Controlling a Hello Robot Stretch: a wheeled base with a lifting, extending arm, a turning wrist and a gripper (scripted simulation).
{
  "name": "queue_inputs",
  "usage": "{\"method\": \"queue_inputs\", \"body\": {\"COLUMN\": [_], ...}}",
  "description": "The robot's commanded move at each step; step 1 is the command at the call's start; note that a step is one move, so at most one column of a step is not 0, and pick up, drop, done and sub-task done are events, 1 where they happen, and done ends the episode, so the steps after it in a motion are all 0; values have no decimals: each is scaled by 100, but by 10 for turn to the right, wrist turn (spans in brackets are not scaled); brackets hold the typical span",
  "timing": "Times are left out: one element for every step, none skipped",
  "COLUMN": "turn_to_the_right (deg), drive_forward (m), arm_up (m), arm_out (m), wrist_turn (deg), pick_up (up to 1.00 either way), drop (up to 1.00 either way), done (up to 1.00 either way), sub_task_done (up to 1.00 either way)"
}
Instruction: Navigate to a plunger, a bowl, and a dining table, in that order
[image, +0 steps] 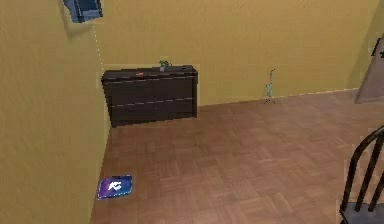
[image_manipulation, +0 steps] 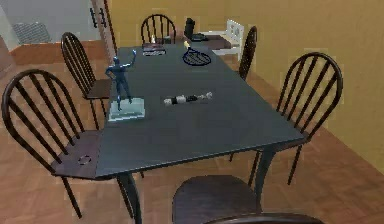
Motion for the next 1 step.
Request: {"method": "queue_inputs", "body": {"turn_to_the_right": [180], "drive_forward": [0], "arm_up": [0], "arm_out": [0], "wrist_turn": [0], "pick_up": [0], "drop": [0], "done": [0], "sub_task_done": [0]}}
